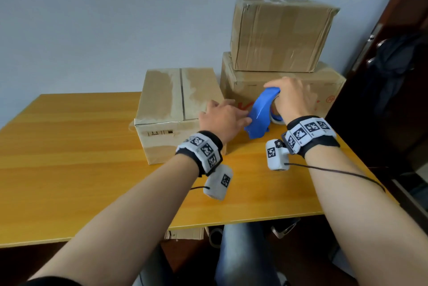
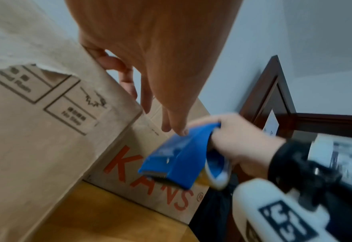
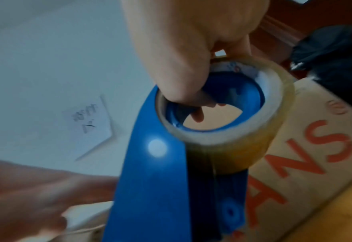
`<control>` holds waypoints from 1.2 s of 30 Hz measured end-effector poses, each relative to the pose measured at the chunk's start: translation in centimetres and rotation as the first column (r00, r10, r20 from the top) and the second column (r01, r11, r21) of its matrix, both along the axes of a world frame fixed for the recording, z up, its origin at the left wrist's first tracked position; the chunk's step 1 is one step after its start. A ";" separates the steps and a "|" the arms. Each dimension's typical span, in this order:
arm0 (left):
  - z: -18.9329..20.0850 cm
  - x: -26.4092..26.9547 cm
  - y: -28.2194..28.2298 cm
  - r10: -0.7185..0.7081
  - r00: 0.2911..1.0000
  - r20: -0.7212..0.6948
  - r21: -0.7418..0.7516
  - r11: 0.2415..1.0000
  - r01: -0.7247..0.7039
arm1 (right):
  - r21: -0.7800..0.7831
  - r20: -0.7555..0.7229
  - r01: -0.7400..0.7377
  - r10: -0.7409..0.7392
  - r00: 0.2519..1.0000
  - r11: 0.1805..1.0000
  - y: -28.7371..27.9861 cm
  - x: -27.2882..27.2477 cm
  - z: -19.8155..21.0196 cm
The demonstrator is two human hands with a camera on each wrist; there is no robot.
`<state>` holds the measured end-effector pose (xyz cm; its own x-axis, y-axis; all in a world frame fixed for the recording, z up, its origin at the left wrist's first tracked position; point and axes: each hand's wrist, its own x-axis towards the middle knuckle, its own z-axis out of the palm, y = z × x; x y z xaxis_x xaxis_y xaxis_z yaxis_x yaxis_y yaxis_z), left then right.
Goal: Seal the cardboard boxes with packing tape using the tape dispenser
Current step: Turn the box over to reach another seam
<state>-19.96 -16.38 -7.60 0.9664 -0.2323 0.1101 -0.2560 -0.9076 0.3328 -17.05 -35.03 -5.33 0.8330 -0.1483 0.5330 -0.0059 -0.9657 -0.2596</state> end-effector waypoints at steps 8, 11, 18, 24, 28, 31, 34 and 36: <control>0.4 0.4 0.4 -0.012 0.999 -0.035 0.009 1.000 0.013 | 0.082 -0.561 0.193 -0.115 0.820 0.978 -4.5 1.1 -4.7; 0.5 0.5 0.5 -0.015 0.999 -0.032 0.001 1.000 0.015 | -0.013 -0.741 0.194 -0.140 0.657 0.981 -4.2 0.3 -5.9; 0.6 0.4 0.4 -0.003 0.999 -0.033 0.039 0.999 0.005 | 0.057 -0.824 0.173 -0.052 0.564 0.983 -4.5 -1.0 -8.2; 0.4 0.2 0.7 -0.012 1.000 -0.018 -0.034 0.999 0.011 | 0.190 -0.796 0.213 0.024 0.605 0.958 -4.0 -1.5 -7.3; 3.3 0.0 3.6 -0.170 0.976 -0.137 -0.468 0.880 0.087 | 0.404 -0.643 0.194 0.126 0.755 0.894 -3.6 -1.4 -5.3; 5.1 -0.2 7.2 -0.074 0.997 -0.009 -0.586 0.809 0.054 | 0.573 -0.462 0.077 0.244 0.853 0.816 -2.0 -1.1 -3.3; 5.2 -0.3 11.5 0.180 0.982 0.061 -0.553 0.825 -0.117 | 0.664 -0.331 -0.053 0.357 0.874 0.746 1.1 -0.8 -1.2; 4.8 -0.5 14.2 0.343 0.939 0.010 -0.496 0.818 -0.293 | 0.669 -0.279 -0.145 0.427 0.860 0.729 3.4 -0.7 -0.1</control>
<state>-20.48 -2.23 -2.75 0.9563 0.1923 0.2204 -0.0339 -0.6757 0.7364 -17.78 -31.66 -5.43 0.9987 -0.0371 0.0357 0.0083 -0.5680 -0.8230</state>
